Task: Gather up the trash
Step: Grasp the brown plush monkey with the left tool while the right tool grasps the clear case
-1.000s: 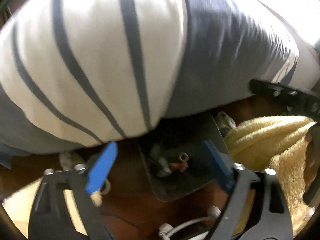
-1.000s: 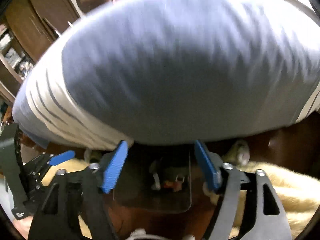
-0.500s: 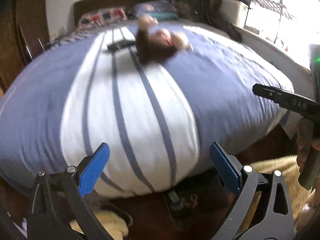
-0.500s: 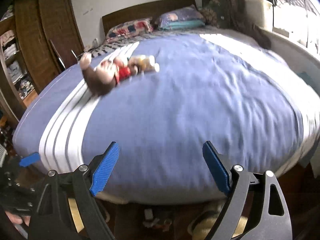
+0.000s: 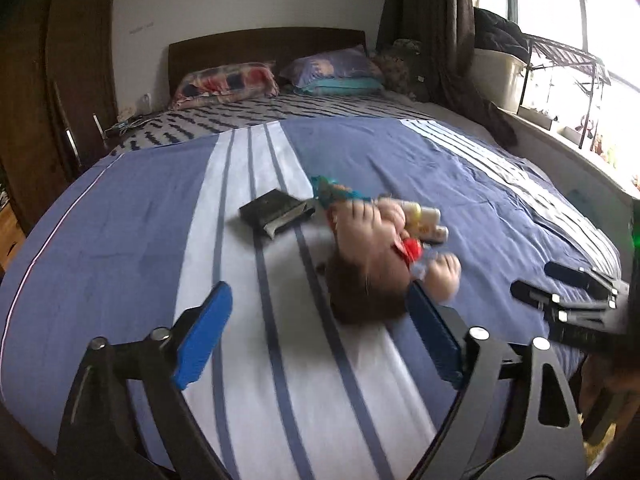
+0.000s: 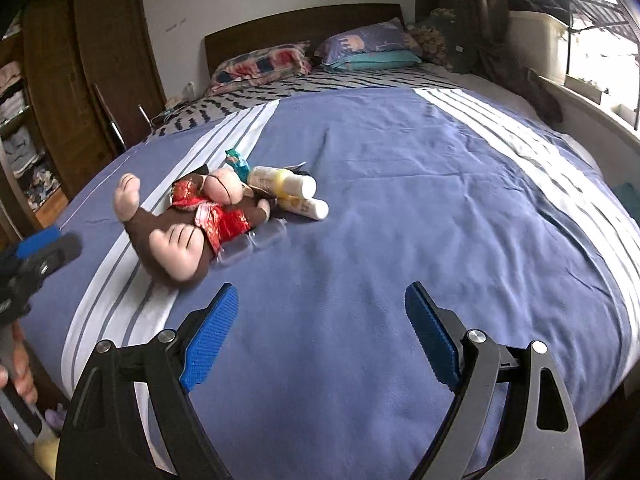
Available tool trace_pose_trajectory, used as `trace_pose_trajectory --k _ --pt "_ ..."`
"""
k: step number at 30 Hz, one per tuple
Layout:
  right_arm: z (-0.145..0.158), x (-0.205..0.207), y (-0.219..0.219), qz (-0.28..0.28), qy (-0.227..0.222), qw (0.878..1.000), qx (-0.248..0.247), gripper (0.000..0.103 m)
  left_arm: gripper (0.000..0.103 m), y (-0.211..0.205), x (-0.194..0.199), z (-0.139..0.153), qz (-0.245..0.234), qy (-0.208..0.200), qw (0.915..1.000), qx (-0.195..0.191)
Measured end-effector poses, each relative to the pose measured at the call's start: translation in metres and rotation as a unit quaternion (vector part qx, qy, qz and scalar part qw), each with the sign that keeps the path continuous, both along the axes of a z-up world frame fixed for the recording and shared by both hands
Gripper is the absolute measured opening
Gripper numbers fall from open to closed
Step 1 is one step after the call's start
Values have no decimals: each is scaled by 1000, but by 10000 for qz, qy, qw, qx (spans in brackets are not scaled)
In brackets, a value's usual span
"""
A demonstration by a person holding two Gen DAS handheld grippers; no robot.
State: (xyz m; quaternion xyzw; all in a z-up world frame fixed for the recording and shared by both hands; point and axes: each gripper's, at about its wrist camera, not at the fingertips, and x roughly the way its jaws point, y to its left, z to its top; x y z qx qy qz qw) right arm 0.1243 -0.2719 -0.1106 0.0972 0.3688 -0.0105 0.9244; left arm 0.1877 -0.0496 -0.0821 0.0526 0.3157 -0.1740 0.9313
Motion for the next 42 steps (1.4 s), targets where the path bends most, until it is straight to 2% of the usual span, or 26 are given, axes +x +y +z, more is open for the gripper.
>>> trace_pose_trajectory --k 3,7,10,12,15,21,23,25,30,31,32,35,42 --pt "-6 14 3 83 72 9999 77 86 71 -12 23 -5 -72 126 9999 -8" --pt "-10 27 4 133 108 9998 79 86 65 -27 45 -13 -213 236 9995 -7" --pt "-11 36 6 156 128 9997 102 86 49 -36 55 -20 -353 336 9988 63" --pt "-12 41 8 215 148 9996 108 86 34 -37 61 -23 -464 447 9979 23" --pt "-14 51 13 283 204 9993 122 86 27 -34 61 -23 -478 385 9981 64" --pt "-23 69 26 377 385 9983 220 86 25 -1 53 -7 -182 -17 9997 140" --pt "-27 76 34 447 512 9975 186 85 25 10 52 -2 -84 -61 9999 116" --pt "-35 88 39 512 696 9952 454 84 25 22 52 0 18 -92 9999 98" --pt "-43 109 45 342 777 9947 585 77 26 36 54 -1 42 -70 9999 84" --pt "-44 114 47 325 795 9947 564 72 26 37 55 -2 30 -66 9999 87" --pt "-45 117 49 315 819 9949 506 61 26 38 55 -2 28 -65 9999 94" --pt "-47 126 57 331 899 9949 302 38 26 39 56 -4 11 -46 10000 85" --pt "-40 113 71 603 752 9951 225 37 26 41 46 -6 -43 24 10000 30"
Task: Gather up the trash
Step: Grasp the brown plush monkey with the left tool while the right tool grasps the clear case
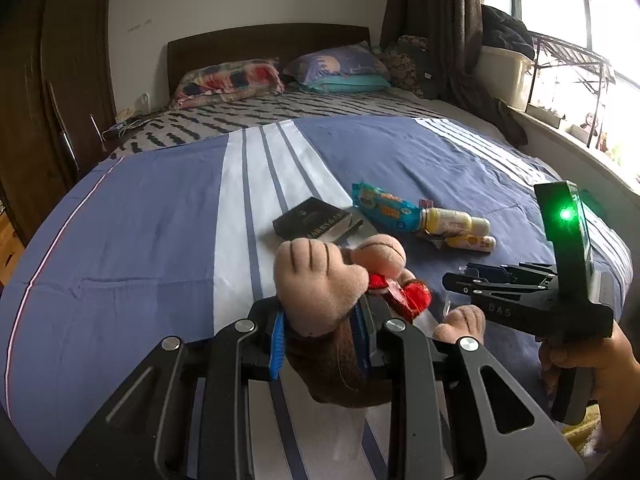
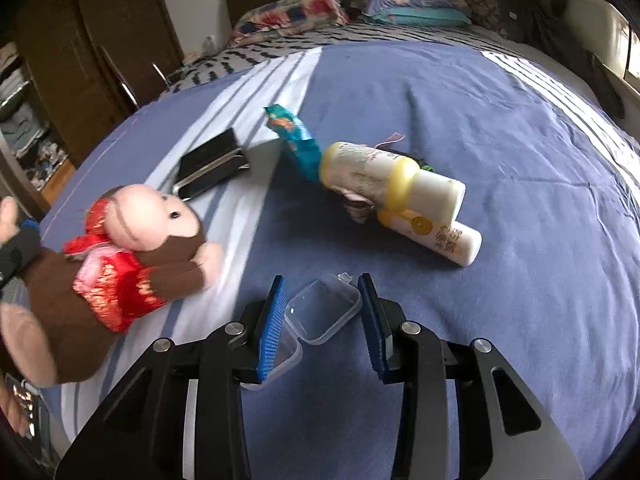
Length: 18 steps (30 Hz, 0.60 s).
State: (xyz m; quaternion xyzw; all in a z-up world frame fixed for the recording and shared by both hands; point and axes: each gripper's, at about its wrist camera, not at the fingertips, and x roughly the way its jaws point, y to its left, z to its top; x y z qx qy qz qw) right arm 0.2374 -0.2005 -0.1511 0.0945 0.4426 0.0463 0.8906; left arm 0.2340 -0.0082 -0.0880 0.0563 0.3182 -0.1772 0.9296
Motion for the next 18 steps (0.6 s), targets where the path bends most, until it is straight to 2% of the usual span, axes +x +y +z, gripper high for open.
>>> trace_pose_trajectory --k 9,18 --pt "30 -57 -4 -36 -262 9994 -239 37 25 -4 -52 19 -106 -147 9997 -177" --pt "65 -147 -18 -126 -493 9975 -496 37 26 -21 -140 48 -547 -345 9971 -394"
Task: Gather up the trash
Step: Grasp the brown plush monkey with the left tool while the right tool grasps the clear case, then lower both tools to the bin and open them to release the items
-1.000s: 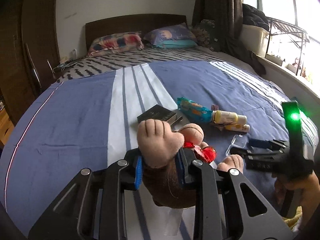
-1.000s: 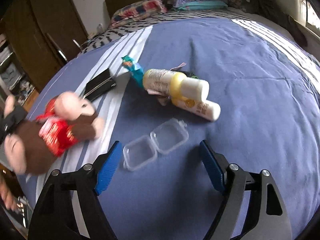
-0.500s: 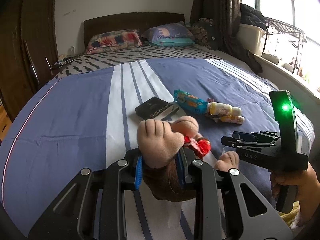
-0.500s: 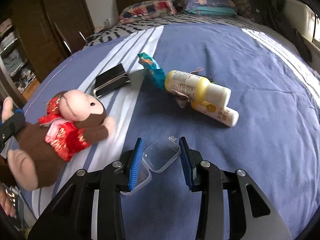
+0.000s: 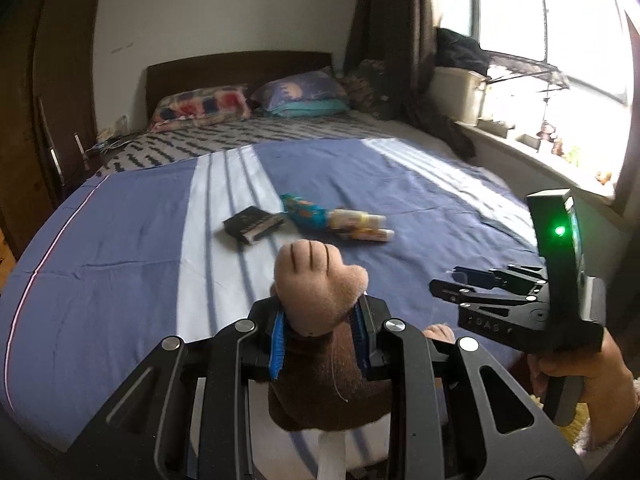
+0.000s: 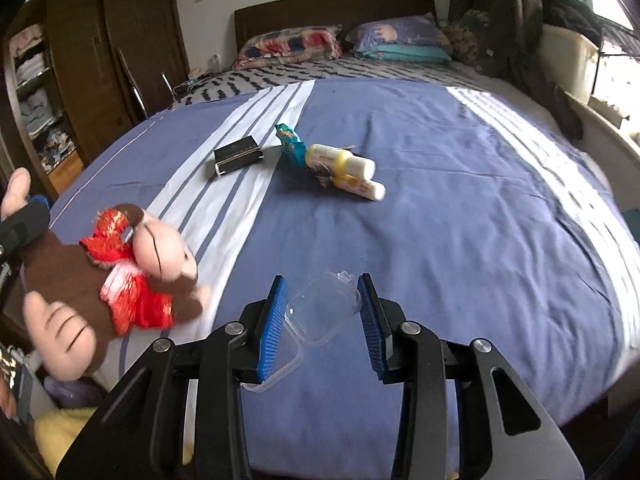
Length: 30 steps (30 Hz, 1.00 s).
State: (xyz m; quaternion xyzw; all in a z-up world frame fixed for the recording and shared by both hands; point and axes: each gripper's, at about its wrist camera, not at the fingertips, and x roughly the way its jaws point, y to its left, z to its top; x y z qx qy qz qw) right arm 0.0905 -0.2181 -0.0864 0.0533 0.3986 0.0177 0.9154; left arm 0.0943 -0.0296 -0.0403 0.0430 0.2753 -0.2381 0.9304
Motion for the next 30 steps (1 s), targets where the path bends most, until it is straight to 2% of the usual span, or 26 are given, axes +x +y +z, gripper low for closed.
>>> trace_pose_trajectory --k 9,16,21,28,30 --pt "10 -93 -18 -179 -143 9996 -165 38 26 -13 -94 5 -488 -51 9987 -106" --pt "-8 -141 -29 -273 9 9995 -172 38 26 -25 -134 -25 -862 359 9955 -156" --pt "-30 -161 -24 -205 214 9994 -185 38 26 -33 -150 -68 -1012 884 9909 -27" --pt "-79 -168 -11 -147 659 9977 -27 38 26 -48 -147 -159 -1014 1683 9803 177" --pt "-96 -167 -6 -114 808 9967 -17 38 26 -53 -145 -180 -920 1743 9798 333"
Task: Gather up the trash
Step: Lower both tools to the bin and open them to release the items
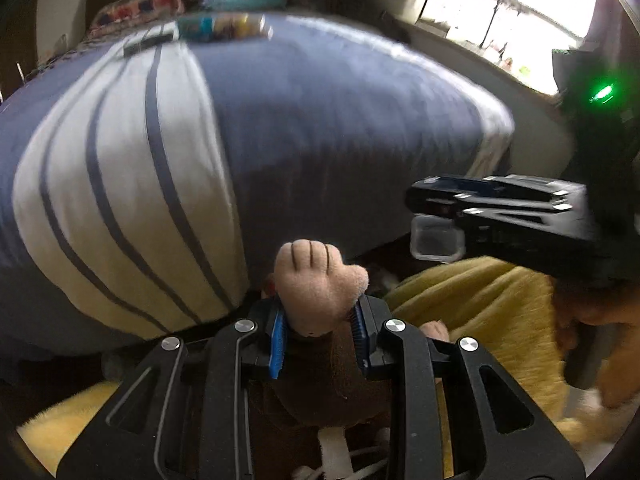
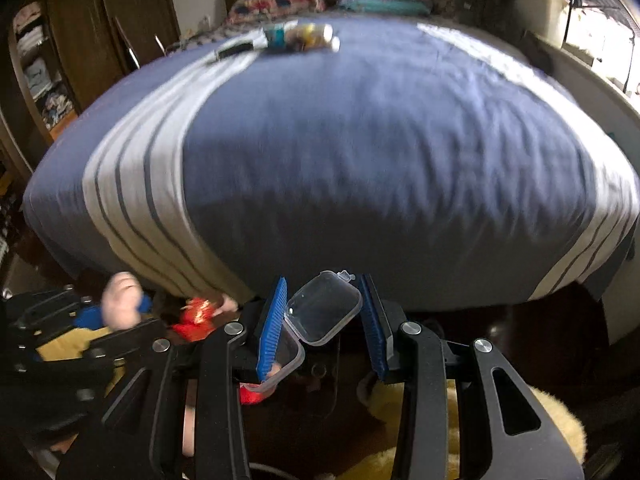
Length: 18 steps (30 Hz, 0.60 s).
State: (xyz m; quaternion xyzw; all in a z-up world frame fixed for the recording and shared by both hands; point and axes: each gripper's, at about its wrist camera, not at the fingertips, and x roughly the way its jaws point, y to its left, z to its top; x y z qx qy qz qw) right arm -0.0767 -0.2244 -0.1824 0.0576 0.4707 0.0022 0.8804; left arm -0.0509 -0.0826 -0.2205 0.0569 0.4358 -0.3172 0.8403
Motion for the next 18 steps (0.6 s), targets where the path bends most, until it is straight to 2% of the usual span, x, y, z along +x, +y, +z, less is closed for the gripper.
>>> trace_pose_trajectory --k 4,8,11,16,17,18 --pt "-32 8 1 -42 309 9994 134 38 26 -3 15 -50 155 429 9988 173" --pt "-65 18 4 -73 579 9978 309 38 26 -3 29 -88 277 819 9958 288" --pt "-98 30 7 -126 910 9946 476 38 27 -5 36 -107 299 1011 9938 359" --pt "-119 40 12 -159 1135 9912 656 39 31 -6 44 -126 281 1216 9906 564" --pt "-121 40 15 -142 1146 9910 671 41 35 -7 43 -127 280 1245 9901 588" --pt "-121 40 17 -118 1158 9908 694 44 44 -5 43 -127 293 1264 9898 587"
